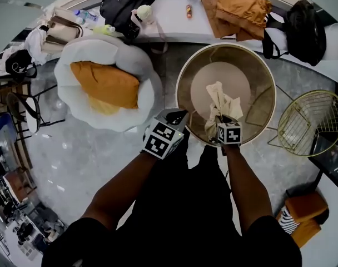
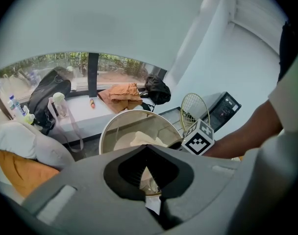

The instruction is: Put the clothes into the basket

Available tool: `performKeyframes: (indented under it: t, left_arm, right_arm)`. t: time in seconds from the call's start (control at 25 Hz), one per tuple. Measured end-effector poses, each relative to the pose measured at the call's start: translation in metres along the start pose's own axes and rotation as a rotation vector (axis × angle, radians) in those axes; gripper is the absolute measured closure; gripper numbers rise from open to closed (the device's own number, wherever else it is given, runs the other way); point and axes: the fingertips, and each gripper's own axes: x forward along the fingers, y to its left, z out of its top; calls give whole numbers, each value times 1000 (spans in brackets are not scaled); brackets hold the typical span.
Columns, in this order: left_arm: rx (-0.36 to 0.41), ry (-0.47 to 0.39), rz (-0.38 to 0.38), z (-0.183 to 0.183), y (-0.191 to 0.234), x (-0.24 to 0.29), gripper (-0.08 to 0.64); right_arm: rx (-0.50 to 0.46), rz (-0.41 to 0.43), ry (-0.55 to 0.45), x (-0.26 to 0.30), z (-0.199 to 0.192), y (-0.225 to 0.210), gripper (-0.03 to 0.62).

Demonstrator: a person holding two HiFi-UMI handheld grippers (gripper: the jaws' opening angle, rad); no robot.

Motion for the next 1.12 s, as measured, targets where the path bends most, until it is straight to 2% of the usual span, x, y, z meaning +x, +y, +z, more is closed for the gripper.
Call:
performKeyframes:
  t: [0.12,0.2,0.72,1.12]
  left_arm:
    - [-66,-24,6,10,-9,-10,560]
    - [-81,-40,13,16,-17,-15,560]
    - [4,-151,54,55,-98,-53,560]
    - [32,-297,102,82,-159,-95,560]
  right_arm:
    - [-15,21,-33,-31,5,-3,526]
    - [-21,37,-62,-51,10,-5,526]
    - [-84,177,-315,-191,48,13,528]
    - [-149,304,-493,-297,58,31,531]
